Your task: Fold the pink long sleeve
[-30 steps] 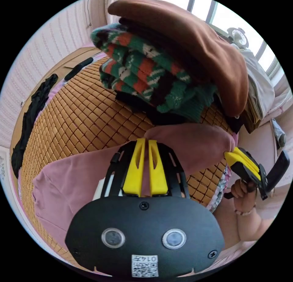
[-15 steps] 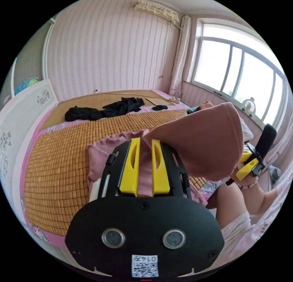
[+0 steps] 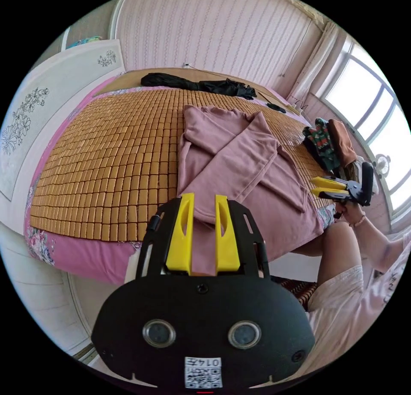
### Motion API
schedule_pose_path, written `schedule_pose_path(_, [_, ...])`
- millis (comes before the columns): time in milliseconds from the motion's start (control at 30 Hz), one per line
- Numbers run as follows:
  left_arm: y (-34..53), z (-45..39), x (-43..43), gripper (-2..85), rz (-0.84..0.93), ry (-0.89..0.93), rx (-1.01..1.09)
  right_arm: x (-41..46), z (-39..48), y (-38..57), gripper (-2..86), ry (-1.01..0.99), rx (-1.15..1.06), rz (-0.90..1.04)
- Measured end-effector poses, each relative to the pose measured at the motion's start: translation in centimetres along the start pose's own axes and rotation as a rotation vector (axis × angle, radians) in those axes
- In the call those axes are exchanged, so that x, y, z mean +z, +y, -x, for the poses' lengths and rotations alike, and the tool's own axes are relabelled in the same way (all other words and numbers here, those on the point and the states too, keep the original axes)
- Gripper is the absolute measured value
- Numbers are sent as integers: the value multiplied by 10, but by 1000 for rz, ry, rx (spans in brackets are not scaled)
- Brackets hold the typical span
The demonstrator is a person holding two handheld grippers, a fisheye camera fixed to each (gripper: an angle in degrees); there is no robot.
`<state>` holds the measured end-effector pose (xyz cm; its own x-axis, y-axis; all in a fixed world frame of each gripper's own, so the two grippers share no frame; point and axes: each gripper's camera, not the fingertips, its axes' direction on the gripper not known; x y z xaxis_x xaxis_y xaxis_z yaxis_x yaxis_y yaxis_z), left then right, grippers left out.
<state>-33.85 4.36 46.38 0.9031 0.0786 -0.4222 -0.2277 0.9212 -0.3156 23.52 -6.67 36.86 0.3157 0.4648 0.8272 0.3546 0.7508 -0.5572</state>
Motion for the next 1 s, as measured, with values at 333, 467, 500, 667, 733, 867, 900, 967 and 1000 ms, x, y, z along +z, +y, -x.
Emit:
schedule_pose_path(333, [-115,-21,-7,34,-39,125,266,84,-38,-119,110,305,-127,131])
schedule_pose_path(467, [-198,-49,27,4,-89,146,339,116,-40,-135,101,372,-180,124])
schedule_pose_path(500, [-223,-60,43,7,-86,144,355,119,-42,-136,96,364,-180,133])
schedule_pose_path(667, [-299,-97,119,80,97,244,319,91,-80,-151,10,211,-121,74])
schedule_pose_path(733, [-313,-112,150,84,233,219,329,77,-95,-151,3,164,-100,47])
schedule_pose_path(867, [-318,-130,153,24,274,183,420,41,-129,-143,3,101,-58,-64])
schedule_pose_path(900, [-321,-135,141,8,214,231,440,39,-133,-142,3,99,-55,-68])
schedule_pose_path(967, [-327,-143,129,1,151,230,457,41,-149,-138,9,109,-43,-57])
schedule_pose_path(1000, [-330,-147,129,2,138,199,470,45,-153,-138,10,105,-33,-42])
